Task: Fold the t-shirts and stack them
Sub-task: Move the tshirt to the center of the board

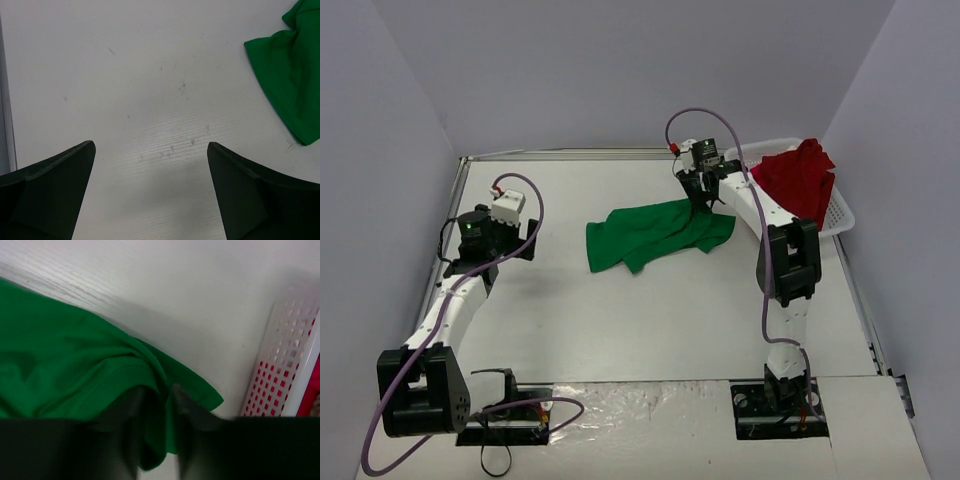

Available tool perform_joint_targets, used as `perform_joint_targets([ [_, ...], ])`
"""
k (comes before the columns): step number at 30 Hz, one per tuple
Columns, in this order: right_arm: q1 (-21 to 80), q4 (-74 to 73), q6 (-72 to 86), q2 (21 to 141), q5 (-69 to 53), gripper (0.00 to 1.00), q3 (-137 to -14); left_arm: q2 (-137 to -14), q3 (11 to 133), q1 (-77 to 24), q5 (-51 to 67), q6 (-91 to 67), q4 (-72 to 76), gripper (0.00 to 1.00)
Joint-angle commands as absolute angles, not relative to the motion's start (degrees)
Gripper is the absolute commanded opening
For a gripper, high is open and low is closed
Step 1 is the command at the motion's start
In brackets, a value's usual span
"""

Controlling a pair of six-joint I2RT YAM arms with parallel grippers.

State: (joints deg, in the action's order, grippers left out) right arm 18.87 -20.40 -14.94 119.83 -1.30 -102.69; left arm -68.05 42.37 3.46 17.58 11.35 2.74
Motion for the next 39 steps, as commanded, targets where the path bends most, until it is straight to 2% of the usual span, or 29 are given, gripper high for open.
perform_joint_targets([
  [1,20.74,-17.05,-16.43,117.33,7.20,0.39,-101.87,-67.50,43.42,3.78,20.04,11.42,3.34,0.94],
  [2,20.74,-16.96,-16.44,117.07,8.08,0.64,-101.34,-67.67,43.68,3.69,20.04,11.43,3.08,0.94],
  [3,20.74,-16.88,-16.35,116.64,7.48,0.71,-100.90,-67.59,43.68,3.78,20.13,11.51,2.73,0.94],
  [5,21.09,-16.87,-17.05,114.97,4.24,0.80,-100.29,-67.41,43.68,3.95,20.21,11.43,2.46,0.94],
  [8,22.14,-17.14,-16.96,112.51,0.98,0.83,-100.63,-66.36,43.68,4.65,20.13,11.16,2.11,0.94],
  [13,26.18,-19.68,-20.21,109.08,-11.05,0.82,-99.41,-66.44,45.26,9.83,22.67,7.83,0.97,0.94],
  [20,37.51,-23.64,-26.45,108.37,-14.32,0.81,-94.14,-68.64,46.76,17.84,26.02,5.45,-1.39,0.94],
  [39,48.60,-22.24,-34.01,120.49,-3.60,0.81,-100.10,-68.38,45.70,21.88,25.93,5.80,-1.67,0.94],
])
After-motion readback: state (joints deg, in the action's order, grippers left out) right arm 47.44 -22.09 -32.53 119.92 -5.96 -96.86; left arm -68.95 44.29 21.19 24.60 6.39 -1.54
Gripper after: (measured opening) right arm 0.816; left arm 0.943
